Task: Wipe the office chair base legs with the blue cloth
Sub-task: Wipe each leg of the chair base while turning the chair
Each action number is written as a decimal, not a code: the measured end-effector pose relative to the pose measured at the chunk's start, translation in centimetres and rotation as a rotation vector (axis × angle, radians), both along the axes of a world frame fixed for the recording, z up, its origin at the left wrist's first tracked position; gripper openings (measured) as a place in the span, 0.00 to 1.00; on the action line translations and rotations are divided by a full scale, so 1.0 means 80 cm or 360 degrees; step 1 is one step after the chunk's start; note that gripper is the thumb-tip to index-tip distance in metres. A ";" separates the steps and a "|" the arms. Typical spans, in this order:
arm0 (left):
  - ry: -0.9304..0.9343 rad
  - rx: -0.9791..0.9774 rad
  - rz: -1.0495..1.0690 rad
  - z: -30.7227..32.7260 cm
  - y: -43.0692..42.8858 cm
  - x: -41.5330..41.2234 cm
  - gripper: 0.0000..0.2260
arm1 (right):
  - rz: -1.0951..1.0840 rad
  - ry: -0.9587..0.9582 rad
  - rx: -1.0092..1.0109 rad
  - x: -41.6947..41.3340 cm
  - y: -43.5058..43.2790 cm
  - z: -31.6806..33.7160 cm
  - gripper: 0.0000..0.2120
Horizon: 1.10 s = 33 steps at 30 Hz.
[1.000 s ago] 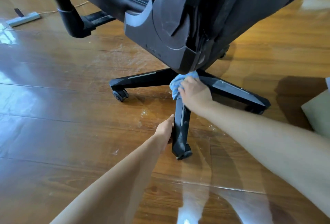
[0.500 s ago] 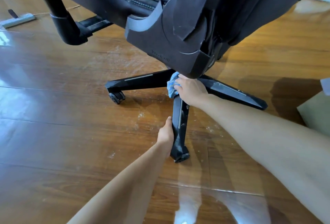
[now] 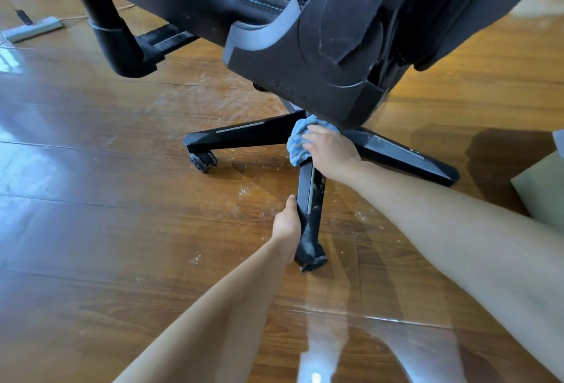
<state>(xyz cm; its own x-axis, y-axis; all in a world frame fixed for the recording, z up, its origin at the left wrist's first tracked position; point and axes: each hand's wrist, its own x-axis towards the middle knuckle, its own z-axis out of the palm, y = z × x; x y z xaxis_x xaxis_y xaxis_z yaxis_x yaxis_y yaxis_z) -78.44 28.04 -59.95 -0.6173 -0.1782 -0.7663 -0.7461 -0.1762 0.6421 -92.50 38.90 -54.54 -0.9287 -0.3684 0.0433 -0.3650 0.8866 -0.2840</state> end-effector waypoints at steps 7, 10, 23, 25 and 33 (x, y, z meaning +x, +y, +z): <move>0.0056 -0.0074 0.0000 -0.011 0.000 -0.003 0.24 | -0.0164 0.0294 -0.0252 0.080 0.003 -0.025 0.15; 0.0090 -0.0135 0.0011 -0.016 0.003 -0.006 0.24 | -0.0112 0.0276 -0.0417 0.122 0.012 -0.039 0.17; 0.0075 -0.0209 -0.0028 -0.012 0.002 -0.003 0.19 | -0.0414 0.0188 -0.0521 0.049 0.023 -0.008 0.10; 0.0110 -0.0268 -0.0045 -0.015 0.002 -0.005 0.19 | -0.0464 0.0185 -0.0531 0.101 0.027 -0.024 0.08; 0.0139 -0.0336 -0.0055 -0.017 0.003 -0.005 0.19 | -0.0420 0.0151 -0.0671 0.153 0.027 -0.045 0.11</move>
